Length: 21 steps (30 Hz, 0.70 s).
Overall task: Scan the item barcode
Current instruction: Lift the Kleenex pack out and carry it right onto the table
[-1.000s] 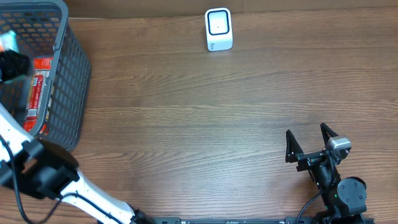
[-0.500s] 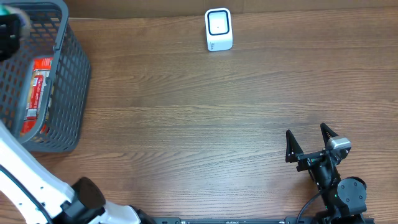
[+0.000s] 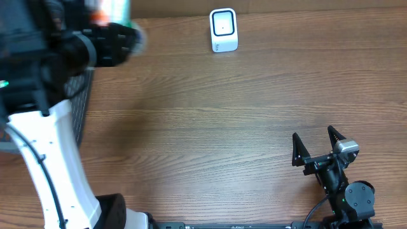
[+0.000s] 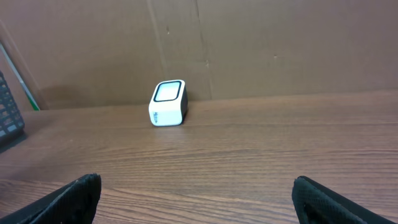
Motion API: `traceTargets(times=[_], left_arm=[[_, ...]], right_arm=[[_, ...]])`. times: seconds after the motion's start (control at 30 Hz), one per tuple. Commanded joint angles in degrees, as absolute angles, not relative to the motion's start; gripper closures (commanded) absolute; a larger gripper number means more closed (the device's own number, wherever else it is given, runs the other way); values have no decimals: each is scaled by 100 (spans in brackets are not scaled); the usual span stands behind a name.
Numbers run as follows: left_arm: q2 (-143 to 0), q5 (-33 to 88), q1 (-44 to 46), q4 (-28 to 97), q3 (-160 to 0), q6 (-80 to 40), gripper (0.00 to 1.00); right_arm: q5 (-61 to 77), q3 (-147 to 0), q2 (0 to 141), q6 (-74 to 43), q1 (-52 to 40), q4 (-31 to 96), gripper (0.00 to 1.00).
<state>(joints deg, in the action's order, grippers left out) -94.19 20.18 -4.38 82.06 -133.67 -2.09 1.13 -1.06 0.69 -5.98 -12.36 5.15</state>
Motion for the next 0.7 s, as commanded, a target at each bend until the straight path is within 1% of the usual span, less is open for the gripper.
traceTargets(times=[0.0,0.17,0.33,0.53,0.67], left_arm=[[-9341,1107,733,8106,-13076,-794,82],[-9500,311,2093,7701,-12442,-1496,82],[-9843,91,3140,6963,-11668,-2058,83],[-10663,80,4077,6187,-11111,-2696,82],[-11284,78,4405,6018,-11109,-3024,82]], right_arm=[[115,-45,16,-622,-1214,480,0],[115,-45,16,-622,-1214,480,0],[115,-45,16,-622,-1214,480,0],[115,-45,16,-622,-1214,480,0],[115,-45,16,-622,-1214,480,0]])
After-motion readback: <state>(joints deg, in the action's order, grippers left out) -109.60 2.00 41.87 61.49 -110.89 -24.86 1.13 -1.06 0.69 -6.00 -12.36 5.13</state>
